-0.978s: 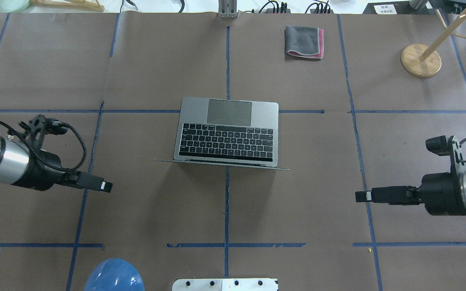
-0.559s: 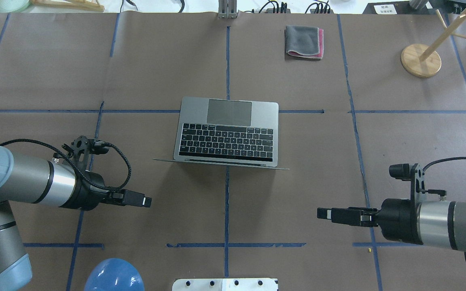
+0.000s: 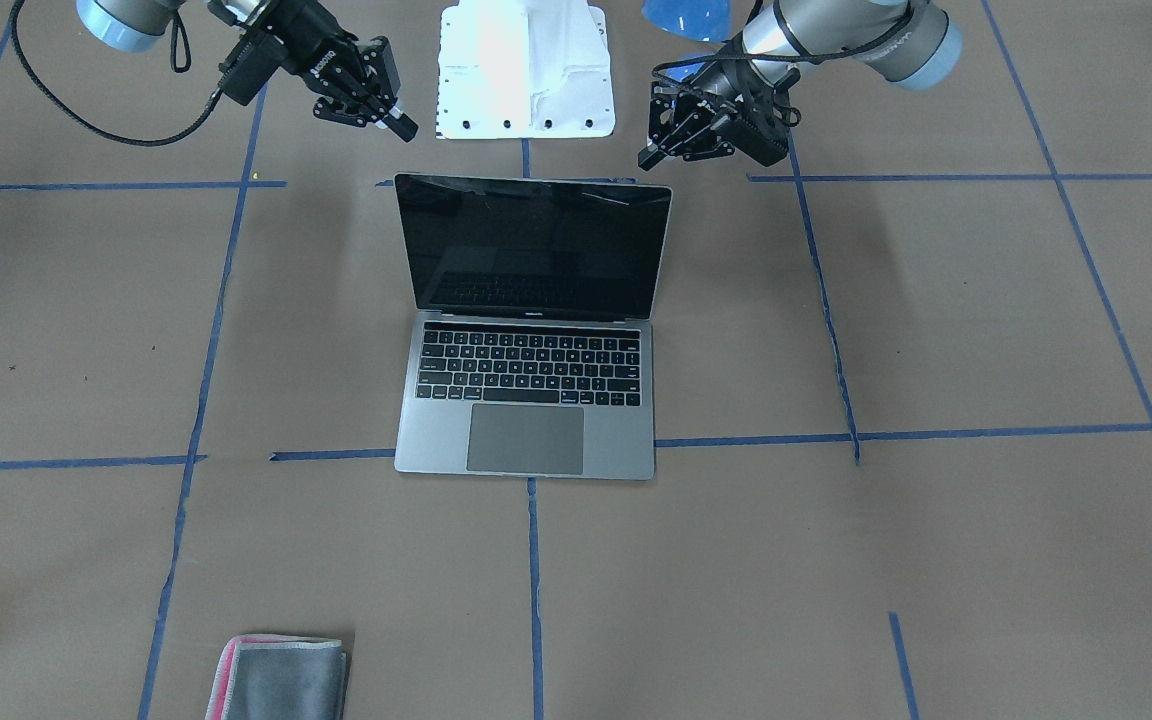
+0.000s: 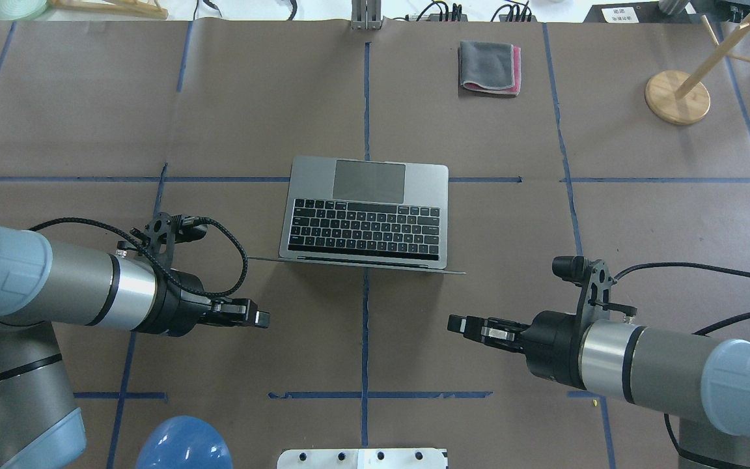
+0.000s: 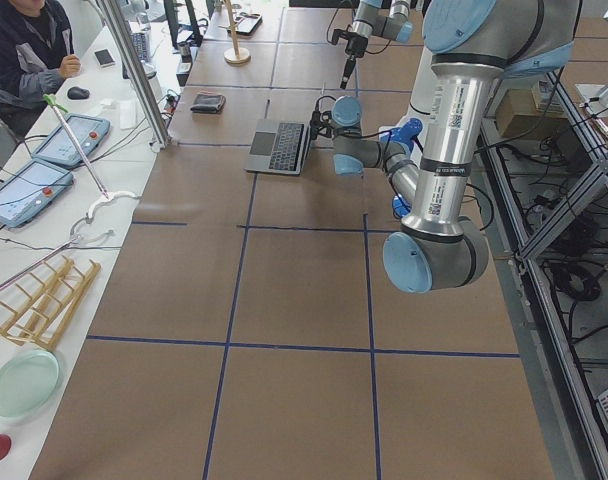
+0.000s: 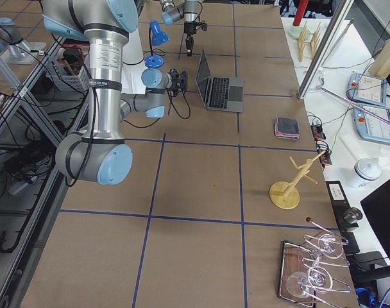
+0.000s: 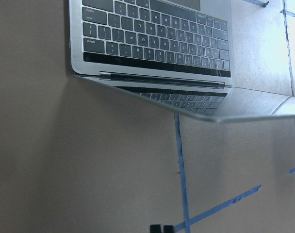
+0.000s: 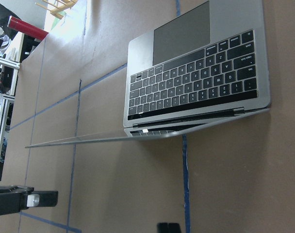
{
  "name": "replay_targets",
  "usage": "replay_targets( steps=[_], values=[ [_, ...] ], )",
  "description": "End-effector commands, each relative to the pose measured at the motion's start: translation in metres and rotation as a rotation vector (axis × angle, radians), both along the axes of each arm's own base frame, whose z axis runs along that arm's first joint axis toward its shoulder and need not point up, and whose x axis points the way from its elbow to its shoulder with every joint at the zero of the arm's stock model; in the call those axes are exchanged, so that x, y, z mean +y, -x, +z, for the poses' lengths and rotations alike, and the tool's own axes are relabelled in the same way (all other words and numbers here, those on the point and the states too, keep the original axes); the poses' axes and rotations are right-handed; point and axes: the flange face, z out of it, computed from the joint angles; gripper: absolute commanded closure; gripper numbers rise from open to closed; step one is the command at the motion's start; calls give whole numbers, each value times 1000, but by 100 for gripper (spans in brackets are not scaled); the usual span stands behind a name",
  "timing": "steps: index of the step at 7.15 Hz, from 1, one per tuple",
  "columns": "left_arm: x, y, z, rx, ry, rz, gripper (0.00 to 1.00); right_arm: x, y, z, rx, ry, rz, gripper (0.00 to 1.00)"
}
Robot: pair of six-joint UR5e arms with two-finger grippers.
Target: Close laptop
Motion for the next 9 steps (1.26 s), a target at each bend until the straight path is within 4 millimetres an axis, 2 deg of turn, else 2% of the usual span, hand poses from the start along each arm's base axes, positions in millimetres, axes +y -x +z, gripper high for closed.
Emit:
replay_targets(
  steps=[1, 3, 5, 7, 9],
  values=[
    [-4, -3, -9, 11, 4, -31, 100, -4, 11, -8, 20, 11, 22, 98],
    [-11, -6, -15, 16, -2, -65, 100, -6, 18, -8, 44, 15, 20, 98],
    [-41, -6, -9, -4, 4, -126, 100, -12, 18, -11, 53, 18, 32, 98],
    [-52, 0, -8, -8, 7, -151, 100, -29, 24, -32, 84, 27, 63, 98],
    [-62, 9, -8, -8, 9, -174, 100, -47, 20, -38, 111, 37, 100, 98]
  ],
)
